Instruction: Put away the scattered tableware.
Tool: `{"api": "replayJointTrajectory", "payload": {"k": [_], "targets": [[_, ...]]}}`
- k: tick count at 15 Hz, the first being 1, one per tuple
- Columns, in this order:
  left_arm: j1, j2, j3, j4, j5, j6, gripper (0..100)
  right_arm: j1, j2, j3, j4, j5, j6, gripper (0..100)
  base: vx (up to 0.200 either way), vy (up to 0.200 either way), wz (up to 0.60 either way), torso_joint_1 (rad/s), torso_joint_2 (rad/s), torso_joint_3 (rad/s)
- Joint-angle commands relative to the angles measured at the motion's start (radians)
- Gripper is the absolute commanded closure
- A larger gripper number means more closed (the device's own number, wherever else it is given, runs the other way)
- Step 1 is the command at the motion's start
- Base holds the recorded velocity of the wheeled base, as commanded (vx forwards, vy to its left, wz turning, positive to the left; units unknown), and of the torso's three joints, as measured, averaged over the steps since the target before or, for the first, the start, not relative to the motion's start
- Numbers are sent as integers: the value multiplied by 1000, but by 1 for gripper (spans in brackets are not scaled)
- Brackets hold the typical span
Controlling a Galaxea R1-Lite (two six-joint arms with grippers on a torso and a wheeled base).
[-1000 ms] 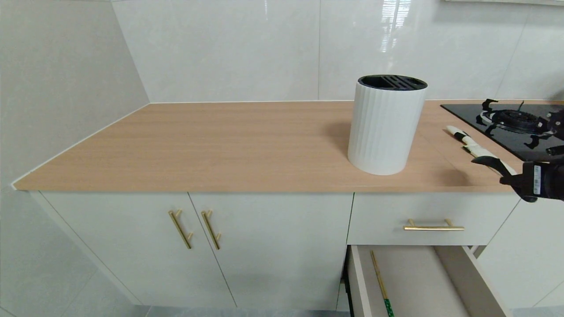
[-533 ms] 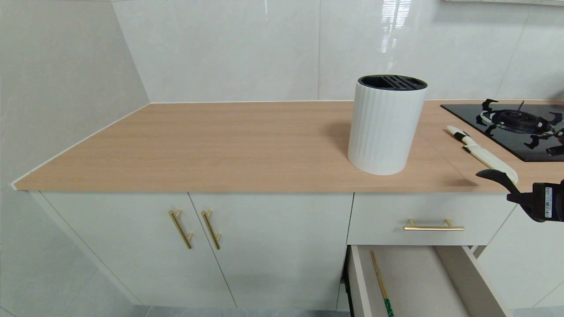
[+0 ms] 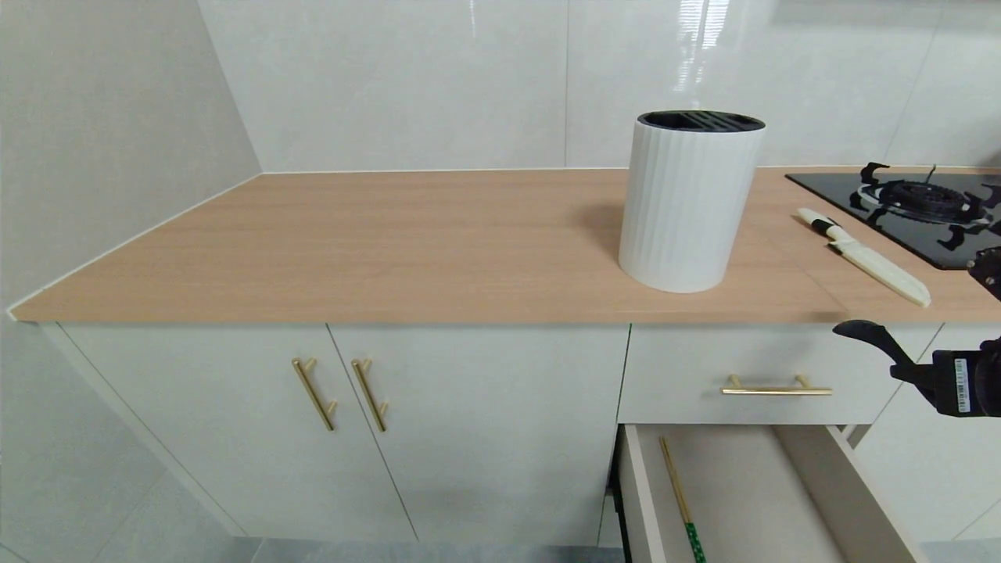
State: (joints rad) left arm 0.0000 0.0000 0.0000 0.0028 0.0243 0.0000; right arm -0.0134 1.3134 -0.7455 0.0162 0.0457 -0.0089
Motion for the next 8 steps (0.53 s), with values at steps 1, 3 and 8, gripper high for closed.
{"api": "replayJointTrajectory", "payload": {"k": [1,3,8], "targets": [[0,2,0,0,0,0,0,4,15,23,1,0,-32,100,0,0,0,-154,452,276],[0,2,0,0,0,0,0,6,32,35,1,0,-52,100,0,0,0,-158,459,298],[0,2,-2,0,0,0,0,6,46,63,1,-1,-100,100,0,0,0,-137,465,318]]}}
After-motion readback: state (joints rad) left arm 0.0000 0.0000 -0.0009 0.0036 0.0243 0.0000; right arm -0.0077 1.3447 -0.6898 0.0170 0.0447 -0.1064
